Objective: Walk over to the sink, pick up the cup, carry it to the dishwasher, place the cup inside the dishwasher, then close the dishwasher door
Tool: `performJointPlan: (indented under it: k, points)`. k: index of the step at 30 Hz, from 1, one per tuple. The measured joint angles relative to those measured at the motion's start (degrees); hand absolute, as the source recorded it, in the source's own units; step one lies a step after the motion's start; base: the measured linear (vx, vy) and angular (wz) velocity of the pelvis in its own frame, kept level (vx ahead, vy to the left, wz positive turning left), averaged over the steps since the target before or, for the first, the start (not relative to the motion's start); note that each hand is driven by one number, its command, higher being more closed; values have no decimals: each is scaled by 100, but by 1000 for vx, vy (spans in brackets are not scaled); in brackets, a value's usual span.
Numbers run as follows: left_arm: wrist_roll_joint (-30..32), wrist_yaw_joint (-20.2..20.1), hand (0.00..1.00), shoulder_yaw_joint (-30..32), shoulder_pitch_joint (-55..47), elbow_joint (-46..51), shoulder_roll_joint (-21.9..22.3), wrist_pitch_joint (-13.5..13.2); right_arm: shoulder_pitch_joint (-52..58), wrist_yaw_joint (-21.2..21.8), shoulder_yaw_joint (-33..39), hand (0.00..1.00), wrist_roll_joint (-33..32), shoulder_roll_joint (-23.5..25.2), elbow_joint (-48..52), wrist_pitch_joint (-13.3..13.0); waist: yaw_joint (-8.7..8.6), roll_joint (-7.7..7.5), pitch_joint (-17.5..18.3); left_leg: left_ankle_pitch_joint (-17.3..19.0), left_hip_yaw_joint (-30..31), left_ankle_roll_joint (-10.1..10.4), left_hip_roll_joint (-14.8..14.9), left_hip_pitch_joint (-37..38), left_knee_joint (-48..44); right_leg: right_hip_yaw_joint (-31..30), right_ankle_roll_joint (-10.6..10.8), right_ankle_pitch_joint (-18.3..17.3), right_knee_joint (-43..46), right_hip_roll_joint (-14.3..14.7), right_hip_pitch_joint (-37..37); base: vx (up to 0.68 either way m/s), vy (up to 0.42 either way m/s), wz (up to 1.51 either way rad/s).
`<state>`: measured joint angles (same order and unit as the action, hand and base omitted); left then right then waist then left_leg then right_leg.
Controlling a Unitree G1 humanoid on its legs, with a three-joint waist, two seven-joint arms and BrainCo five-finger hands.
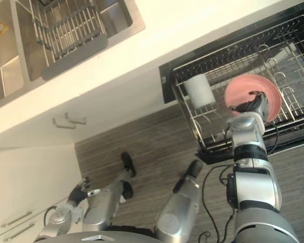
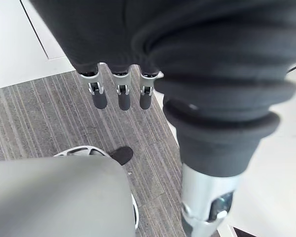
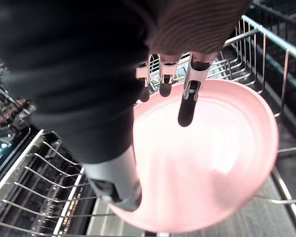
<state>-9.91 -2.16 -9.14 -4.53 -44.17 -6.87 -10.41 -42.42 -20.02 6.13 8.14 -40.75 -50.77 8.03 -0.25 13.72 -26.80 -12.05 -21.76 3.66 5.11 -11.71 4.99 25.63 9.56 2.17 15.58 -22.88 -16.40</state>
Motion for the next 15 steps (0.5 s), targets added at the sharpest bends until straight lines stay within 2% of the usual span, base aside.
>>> performJointPlan:
  k: [5, 8, 10, 11, 13, 14, 15]
  points:
    - [6, 5, 0, 25, -1, 33, 10, -15, 493, 200, 388, 0, -847, 254, 1190, -428, -41, -5, -3, 13, -13, 17, 45, 189, 2, 1, -1, 5, -53, 41, 199, 0, -9, -3]
    - [66, 10, 0, 84, -7, 18, 17, -5, 857, 617, 682, 0, -1621, 625, 1852, -660, -80, -47, 25, 54, -30, 67, 110, 331, 4, 15, -13, 48, -219, 138, 394, -6, -20, -9]
    - [162, 19, 0, 268, -24, -27, 26, 16, 1174, 1013, 787, 0, -2204, 946, 2292, -722, -96, -165, 111, 96, -72, 121, 180, 380, 5, 11, -57, 118, -425, 259, 492, 14, -22, -16]
    - [253, 59, 0, 401, -35, -70, 25, 53, 1393, 1265, 813, 0, -2558, 1149, 2492, -755, -120, -294, 205, 122, -95, 156, 226, 411, 5, 21, -70, 175, -568, 334, 576, 44, -20, -13]
    - [352, 76, 0, 507, -36, -134, 25, 72, 1588, 1454, 894, 0, -2779, 1326, 2658, -803, -137, -446, 298, 128, -132, 155, 263, 491, 5, 17, -34, 244, -702, 400, 684, 59, -15, -13]
    - [421, 110, 0, 585, -35, -185, 27, 150, 1755, 1595, 1042, 0, -3068, 1483, 2837, -931, -147, -574, 415, 146, -174, 175, 293, 552, 5, 15, -35, 290, -829, 458, 787, 65, -12, -12]
    - [459, 127, 0, 619, -35, -190, 28, 184, 1800, 1609, 1095, 0, -3143, 1531, 2907, -979, -161, -624, 438, 157, -178, 176, 307, 599, 5, 17, -37, 303, -881, 484, 853, 65, -9, -10]
